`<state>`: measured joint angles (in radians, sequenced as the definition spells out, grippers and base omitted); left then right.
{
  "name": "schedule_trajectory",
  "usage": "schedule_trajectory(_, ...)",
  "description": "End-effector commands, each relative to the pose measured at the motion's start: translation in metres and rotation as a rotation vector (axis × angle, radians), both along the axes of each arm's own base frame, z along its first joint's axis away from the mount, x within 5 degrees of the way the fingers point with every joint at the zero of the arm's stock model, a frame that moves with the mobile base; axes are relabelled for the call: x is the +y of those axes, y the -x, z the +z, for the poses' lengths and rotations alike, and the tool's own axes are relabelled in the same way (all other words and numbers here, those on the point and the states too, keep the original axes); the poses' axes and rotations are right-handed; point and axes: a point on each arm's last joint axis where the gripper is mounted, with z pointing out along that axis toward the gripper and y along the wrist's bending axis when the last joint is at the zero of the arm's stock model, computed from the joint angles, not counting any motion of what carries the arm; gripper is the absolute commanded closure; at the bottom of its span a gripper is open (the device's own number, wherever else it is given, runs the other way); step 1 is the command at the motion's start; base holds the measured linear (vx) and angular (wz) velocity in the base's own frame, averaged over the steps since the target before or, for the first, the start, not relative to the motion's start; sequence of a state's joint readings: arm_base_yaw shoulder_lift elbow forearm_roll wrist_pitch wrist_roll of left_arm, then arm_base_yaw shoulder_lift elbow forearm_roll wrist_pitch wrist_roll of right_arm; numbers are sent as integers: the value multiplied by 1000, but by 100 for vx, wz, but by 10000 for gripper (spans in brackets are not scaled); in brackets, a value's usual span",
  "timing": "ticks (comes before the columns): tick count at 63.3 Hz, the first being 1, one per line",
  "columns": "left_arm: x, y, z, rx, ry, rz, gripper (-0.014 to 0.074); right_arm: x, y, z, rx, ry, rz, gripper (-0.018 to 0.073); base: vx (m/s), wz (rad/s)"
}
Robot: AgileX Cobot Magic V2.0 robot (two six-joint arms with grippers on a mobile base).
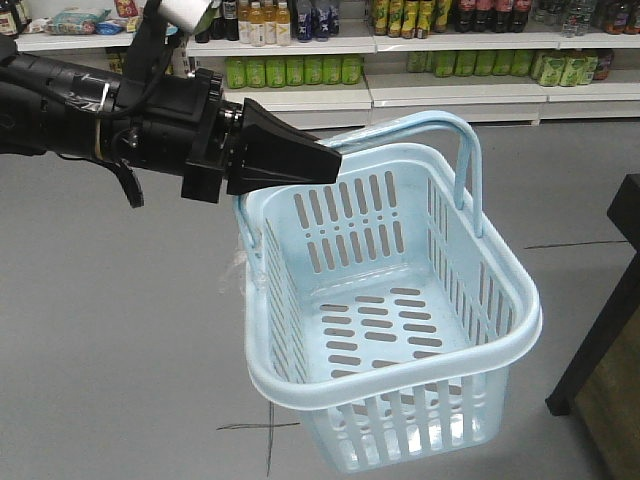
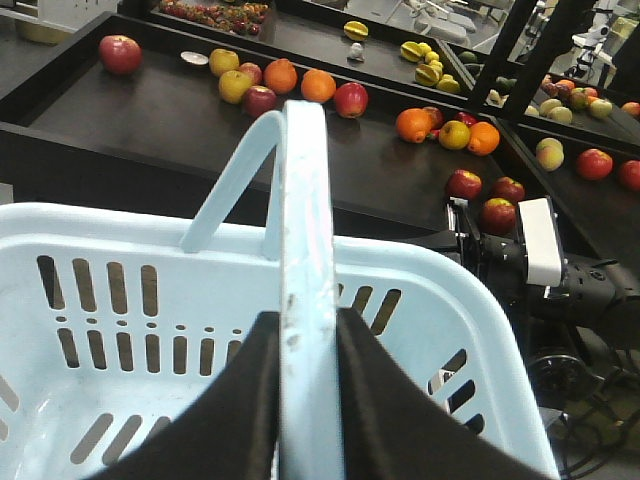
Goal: Pick three apples into basket with both arms
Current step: 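Drive the base toward the table with apples and oranges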
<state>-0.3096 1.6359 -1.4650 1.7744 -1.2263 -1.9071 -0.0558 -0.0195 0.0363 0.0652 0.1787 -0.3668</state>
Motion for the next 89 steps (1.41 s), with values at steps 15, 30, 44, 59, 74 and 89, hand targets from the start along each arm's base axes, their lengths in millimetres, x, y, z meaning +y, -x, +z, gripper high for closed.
schedule_trajectory(15,5,23,20,-53,-20,-116,604,-1,0,6,-72,16,-9,563,13,-15)
schedule_trajectory(30,5,23,20,-53,-20,-116,604,-1,-1,6,-73,16,-9,563,13,-15)
schedule_trajectory(44,5,23,20,-53,-20,-116,604,-1,-1,6,-73,16,-9,563,12,-22)
schedule_trajectory(59,5,23,20,-53,-20,-116,604,-1,-1,6,-73,16,-9,563,10,-32)
schedule_trajectory(74,5,23,20,-53,-20,-116,604,-1,-1,6,-73,16,-9,563,10,-38)
schedule_trajectory(89,5,23,20,-53,-20,-116,604,-1,-1,6,-74,16,-9,563,11,-42)
